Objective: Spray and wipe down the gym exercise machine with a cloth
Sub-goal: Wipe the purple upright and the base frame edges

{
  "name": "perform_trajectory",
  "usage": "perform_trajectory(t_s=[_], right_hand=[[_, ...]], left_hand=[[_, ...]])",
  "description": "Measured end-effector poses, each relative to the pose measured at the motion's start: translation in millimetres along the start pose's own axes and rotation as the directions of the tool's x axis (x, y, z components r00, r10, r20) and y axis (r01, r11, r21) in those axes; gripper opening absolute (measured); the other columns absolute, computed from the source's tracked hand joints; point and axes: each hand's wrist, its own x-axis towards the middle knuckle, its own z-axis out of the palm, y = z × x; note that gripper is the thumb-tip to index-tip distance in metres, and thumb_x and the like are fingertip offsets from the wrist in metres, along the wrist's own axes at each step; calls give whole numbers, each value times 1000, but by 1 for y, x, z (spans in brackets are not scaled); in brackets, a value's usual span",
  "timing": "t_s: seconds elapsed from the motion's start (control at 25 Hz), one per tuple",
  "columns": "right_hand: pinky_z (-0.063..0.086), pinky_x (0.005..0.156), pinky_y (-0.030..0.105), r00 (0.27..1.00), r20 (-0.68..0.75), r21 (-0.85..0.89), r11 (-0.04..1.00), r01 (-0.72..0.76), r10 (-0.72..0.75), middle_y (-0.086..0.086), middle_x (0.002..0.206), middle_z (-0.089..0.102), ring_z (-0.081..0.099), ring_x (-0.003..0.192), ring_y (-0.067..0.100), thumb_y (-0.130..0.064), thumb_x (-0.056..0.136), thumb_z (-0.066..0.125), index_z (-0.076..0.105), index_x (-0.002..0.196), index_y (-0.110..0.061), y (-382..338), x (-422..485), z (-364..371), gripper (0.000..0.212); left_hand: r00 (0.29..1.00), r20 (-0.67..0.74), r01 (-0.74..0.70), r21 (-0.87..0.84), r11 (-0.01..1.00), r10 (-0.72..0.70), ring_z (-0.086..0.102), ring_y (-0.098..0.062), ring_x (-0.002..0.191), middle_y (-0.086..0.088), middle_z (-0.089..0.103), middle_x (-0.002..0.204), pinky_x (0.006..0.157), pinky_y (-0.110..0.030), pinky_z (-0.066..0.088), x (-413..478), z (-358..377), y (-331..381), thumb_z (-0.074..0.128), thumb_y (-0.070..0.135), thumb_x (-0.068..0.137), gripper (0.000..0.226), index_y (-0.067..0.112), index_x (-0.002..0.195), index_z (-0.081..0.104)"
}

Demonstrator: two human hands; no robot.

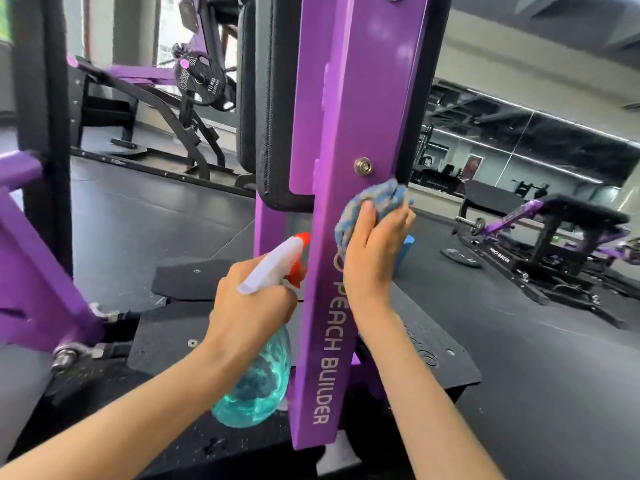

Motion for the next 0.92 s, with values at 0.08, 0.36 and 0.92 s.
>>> perform_trajectory(t_s=[0.08,0.36,0.92], right_hand=[[29,110,39,994,-48,-95,991,93,-98,27,135,36,35,128,36,-39,98,35,25,140,11,-4,7,11,65],[25,104,33,985,56,-249,953,175,-166,31,129,35,30,117,28,-53,94,40,19,142,12,11,-31,3,84],[30,107,46,987,-47,-269,953,137,-155,22,135,33,31,126,33,-62,74,62,16,145,0,-16,-6,16,106]], left_hand=[[998,5,62,-62,996,-62,45,-18,69,2,67,78,61,-29,37,0,-3,-7,47,14,55,40,24,88,67],[998,7,55,-104,993,-55,38,-16,57,12,56,59,48,-17,33,12,-13,7,62,2,65,31,29,77,67],[982,-152,95,-102,990,-110,62,-31,89,-3,66,98,86,-50,51,50,-21,89,59,25,39,74,28,112,65]])
